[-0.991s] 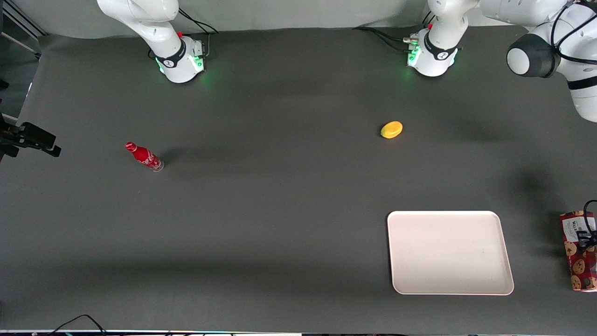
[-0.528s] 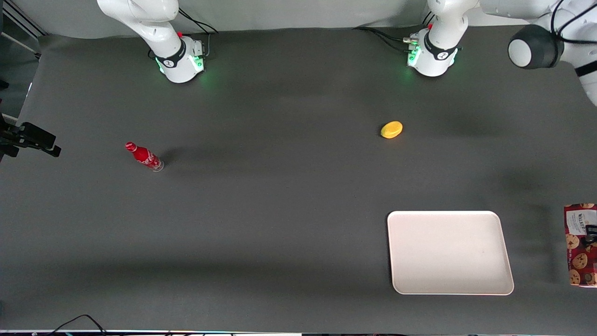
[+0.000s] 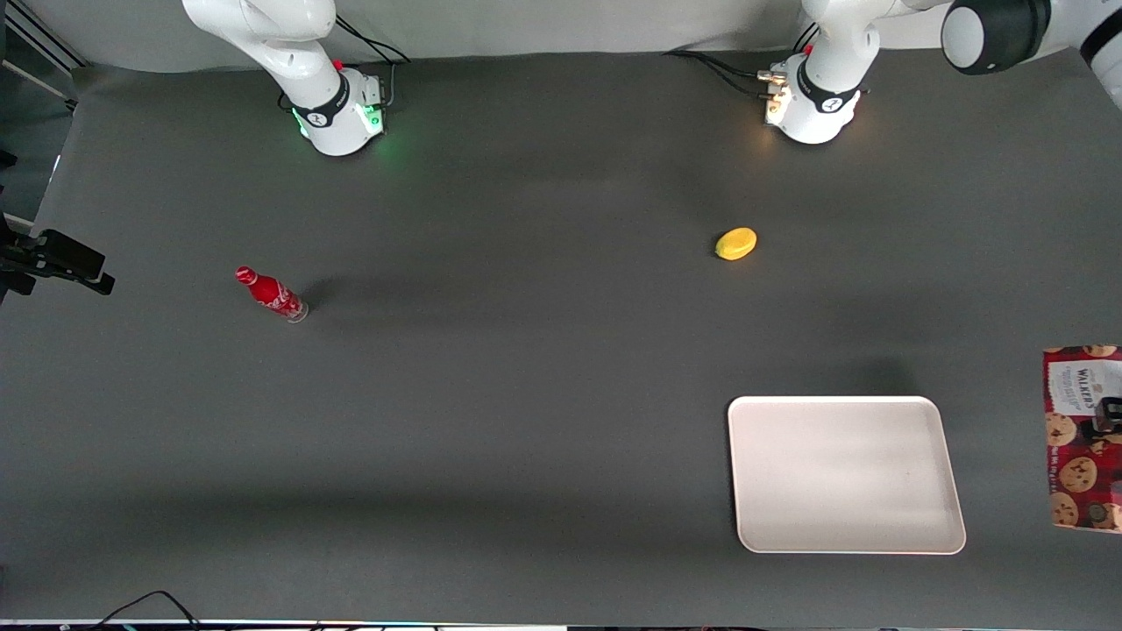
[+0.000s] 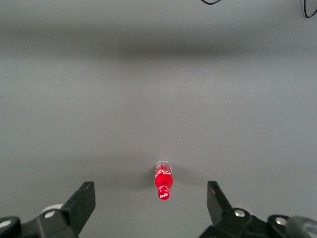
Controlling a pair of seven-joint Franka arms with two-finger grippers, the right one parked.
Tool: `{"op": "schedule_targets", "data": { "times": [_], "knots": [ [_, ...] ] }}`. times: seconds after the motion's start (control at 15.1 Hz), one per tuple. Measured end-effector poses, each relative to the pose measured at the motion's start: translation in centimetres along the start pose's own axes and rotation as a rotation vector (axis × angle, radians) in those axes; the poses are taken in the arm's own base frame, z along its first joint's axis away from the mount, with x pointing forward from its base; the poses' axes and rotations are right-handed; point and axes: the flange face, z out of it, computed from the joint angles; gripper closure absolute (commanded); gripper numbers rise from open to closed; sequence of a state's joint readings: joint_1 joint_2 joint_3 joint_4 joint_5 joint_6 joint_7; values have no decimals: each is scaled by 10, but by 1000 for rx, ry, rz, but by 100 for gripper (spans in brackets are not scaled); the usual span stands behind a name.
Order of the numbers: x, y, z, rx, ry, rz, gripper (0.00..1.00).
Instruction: Place red cookie box on tray
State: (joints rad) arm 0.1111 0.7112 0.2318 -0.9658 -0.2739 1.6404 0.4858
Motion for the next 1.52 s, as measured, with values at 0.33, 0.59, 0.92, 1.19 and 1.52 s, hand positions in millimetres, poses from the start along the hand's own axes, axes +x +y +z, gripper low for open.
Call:
{"op": "schedule_targets", "data": {
  "times": [0.33,0.59,0.92,1.19,1.52],
  "knots": [
    [41,92,24,22,14,-55,100],
    [62,97,79,98,63,-41,100],
    [55,62,155,117,43,-80,100],
    [51,45,193,136,60,-97,100],
    [44,38,214,144,66,-108,88]
  ]
}}
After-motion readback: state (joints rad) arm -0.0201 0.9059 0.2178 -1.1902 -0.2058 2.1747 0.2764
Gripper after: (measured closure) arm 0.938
